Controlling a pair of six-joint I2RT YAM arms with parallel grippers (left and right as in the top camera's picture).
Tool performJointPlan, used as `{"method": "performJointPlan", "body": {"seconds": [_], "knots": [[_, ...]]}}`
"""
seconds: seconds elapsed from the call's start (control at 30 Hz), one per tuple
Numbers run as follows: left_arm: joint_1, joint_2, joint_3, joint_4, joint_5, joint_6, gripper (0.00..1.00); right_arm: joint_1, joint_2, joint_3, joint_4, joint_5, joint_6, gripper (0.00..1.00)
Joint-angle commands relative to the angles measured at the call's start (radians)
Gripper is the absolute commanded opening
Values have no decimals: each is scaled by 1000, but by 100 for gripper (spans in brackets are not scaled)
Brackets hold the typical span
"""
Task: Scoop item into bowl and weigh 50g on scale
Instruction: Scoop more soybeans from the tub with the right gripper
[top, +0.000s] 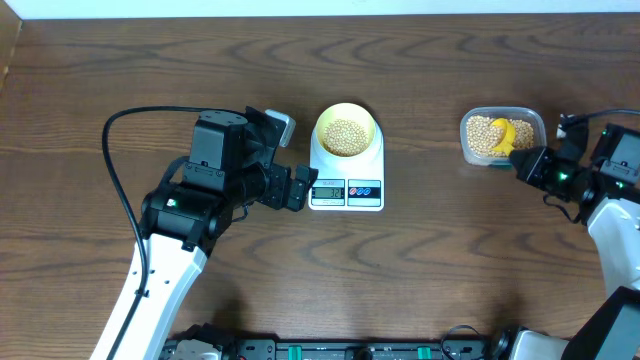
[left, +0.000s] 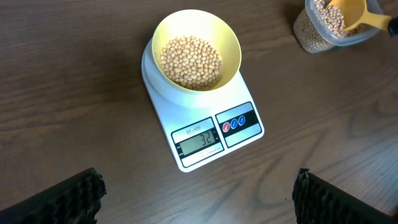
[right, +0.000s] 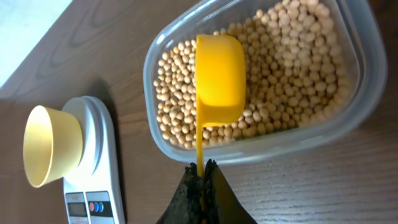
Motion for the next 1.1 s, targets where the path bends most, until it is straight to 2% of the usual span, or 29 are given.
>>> {"method": "performJointPlan", "body": {"seconds": [0.0, 0.4, 0.63, 1.07], "knots": [[-2, 3, -2, 1, 9, 10, 99, -25, 8, -29, 18, -106, 33, 1], [-2, 3, -2, 1, 9, 10, 99, -68, 8, -42, 45, -184, 150, 1], [-2, 3, -2, 1, 9, 10, 99, -169, 8, -42, 44, -239, 301, 1], [-2, 3, -2, 1, 9, 10, 99, -303, 8, -42, 43, -407, 450, 1]]}}
